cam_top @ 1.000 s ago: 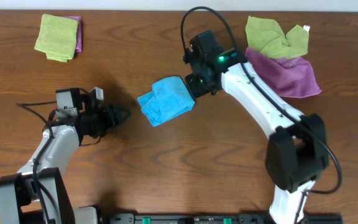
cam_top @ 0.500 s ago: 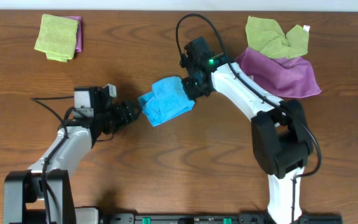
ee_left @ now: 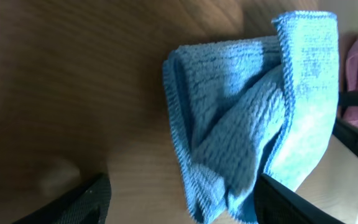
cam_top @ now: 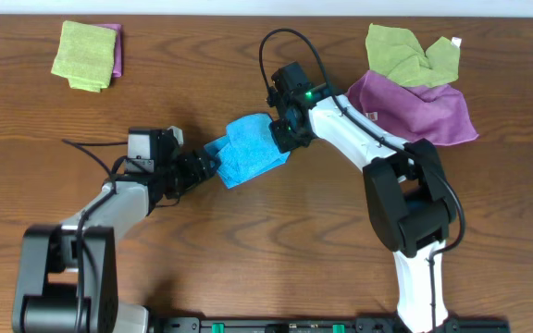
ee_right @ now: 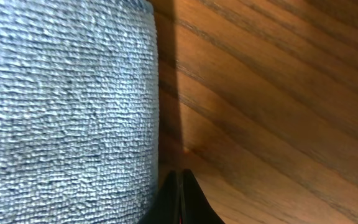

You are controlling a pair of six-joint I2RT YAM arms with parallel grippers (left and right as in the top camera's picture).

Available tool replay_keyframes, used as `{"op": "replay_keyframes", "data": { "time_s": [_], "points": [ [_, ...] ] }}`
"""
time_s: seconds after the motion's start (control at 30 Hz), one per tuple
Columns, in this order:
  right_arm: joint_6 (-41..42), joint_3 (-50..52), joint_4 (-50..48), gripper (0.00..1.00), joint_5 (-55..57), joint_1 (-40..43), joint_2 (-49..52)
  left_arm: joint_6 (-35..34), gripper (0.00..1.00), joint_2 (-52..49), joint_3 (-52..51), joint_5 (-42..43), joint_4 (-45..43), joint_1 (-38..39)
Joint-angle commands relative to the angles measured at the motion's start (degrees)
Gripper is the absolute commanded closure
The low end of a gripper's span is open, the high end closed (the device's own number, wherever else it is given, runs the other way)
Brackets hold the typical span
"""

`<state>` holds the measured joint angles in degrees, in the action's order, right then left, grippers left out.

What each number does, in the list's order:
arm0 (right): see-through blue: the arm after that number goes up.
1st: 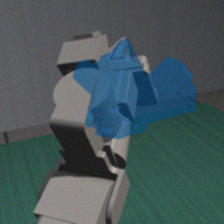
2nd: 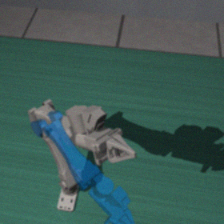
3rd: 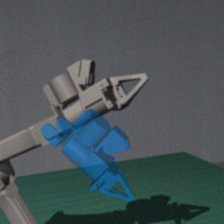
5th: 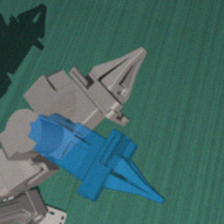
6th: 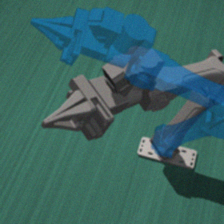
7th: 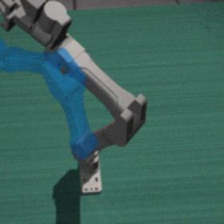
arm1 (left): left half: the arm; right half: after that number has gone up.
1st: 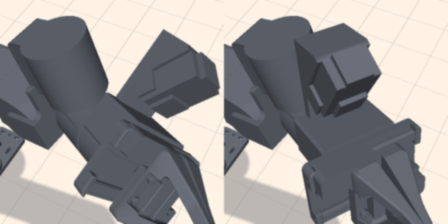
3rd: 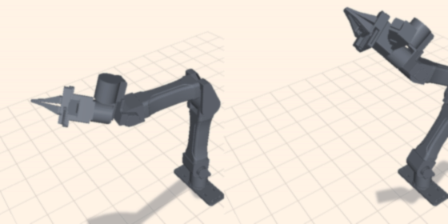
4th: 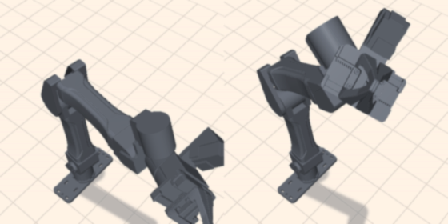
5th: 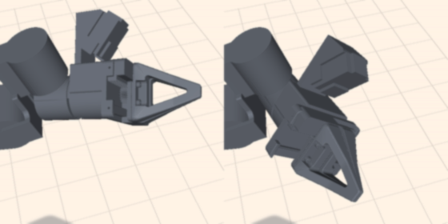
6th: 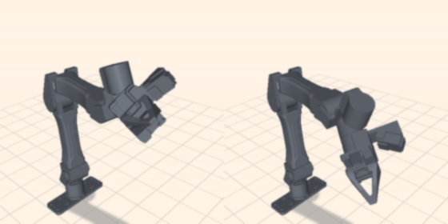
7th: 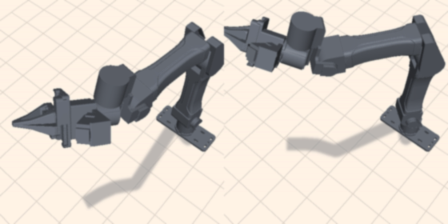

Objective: Fold the cloth

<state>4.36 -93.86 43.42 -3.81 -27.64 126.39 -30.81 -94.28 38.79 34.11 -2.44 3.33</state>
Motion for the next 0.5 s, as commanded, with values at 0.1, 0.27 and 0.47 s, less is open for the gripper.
{"op": "replay_keyframes", "data": {
  "time_s": [0.1, 0.27, 0.47],
  "points": [
    [0.9, -0.1, -0.4, 0.98, -0.3, -2.1, 0.4, -4.2, 0.25, -2.0, -0.2, 3.0, -3.5, 0.2],
    [0.9, -0.1, -1.3, 0.98, -0.3, -4.2, 0.5, -5.7, 0.24, -2.0, -0.2, 4.6, -6.2, 0.3],
    [0.9, -0.1, -1.9, 0.98, -0.3, -6.6, 1.1, -6.5, 0.23, -2.0, -0.2, 4.7, -7.8, 1.8]
  ]
}}
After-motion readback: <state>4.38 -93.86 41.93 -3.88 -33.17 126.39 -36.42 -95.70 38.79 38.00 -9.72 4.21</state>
